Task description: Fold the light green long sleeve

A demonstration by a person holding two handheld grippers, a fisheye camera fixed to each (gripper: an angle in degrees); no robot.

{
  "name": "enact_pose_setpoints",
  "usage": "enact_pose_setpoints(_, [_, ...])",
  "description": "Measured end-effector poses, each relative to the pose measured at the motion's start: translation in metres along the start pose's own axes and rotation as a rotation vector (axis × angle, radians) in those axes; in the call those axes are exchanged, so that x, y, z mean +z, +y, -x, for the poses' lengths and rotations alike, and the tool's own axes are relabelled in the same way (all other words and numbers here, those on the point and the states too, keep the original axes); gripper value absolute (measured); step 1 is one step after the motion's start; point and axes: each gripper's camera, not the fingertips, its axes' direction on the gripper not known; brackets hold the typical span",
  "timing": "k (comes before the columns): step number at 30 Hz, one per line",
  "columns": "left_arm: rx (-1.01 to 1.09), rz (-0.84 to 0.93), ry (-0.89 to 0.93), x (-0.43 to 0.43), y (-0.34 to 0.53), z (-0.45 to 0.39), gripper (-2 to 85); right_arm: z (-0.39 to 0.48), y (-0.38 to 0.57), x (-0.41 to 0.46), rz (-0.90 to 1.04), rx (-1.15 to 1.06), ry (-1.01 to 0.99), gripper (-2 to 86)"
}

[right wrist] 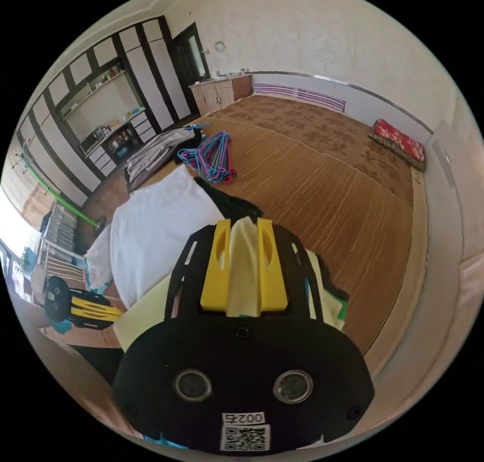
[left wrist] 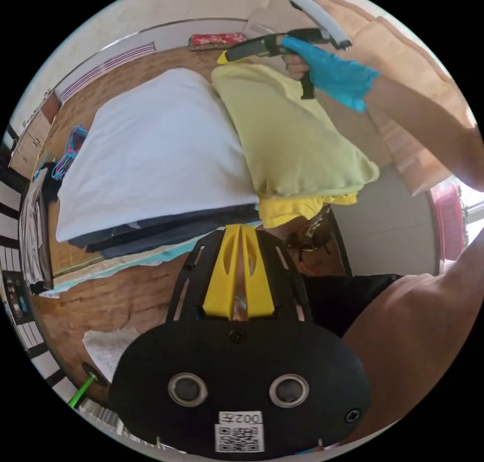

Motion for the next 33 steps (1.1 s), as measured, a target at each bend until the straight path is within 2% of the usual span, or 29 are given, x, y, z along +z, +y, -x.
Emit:
enact_pose_setpoints(6, [0.112,-0.089,0.067,-0.024,-0.013,-0.017,8.3,0.019,0.042,-0.039,-0.082,0.019,-0.110,7.8])
enact_pose_setpoints(9, [0.145,-0.089,-0.003,-0.019,-0.023,-0.027,8.1,0.031,0.044,-0.028,-0.113,0.038,-0.082,6.9])
enact_pose_setpoints(14, [0.175,-0.053,-0.063,-0.002,-0.026,-0.035,6.0,0.059,0.045,0.017,0.016,-0.005,0.094,0.4])
enact_pose_setpoints(16, [0.184,-0.035,-0.082,0.002,-0.021,-0.036,5.0,0.063,0.045,0.019,0.033,-0.017,0.095,-0.1])
enact_pose_setpoints(18, [0.183,-0.045,-0.068,0.000,-0.016,-0.036,3.6,0.056,0.044,0.008,0.008,-0.005,0.046,0.1])
enact_pose_setpoints(23, [0.198,-0.039,-0.089,-0.001,-0.020,-0.044,2.7,0.008,0.022,-0.032,-0.254,0.149,0.070,3.3])
enact_pose_setpoints(25, [0.202,-0.035,-0.094,-0.001,-0.021,-0.046,2.6,-0.010,0.009,-0.030,-0.298,0.211,0.054,3.8])
enact_pose_setpoints(29, [0.196,-0.035,-0.090,0.000,-0.022,-0.048,2.5,-0.030,-0.020,-0.010,-0.309,0.268,0.137,0.9])
enact_pose_setpoints(33, [0.198,-0.025,-0.096,-0.002,-0.028,-0.051,2.6,-0.040,-0.045,0.009,-0.263,0.206,0.218,0.0])
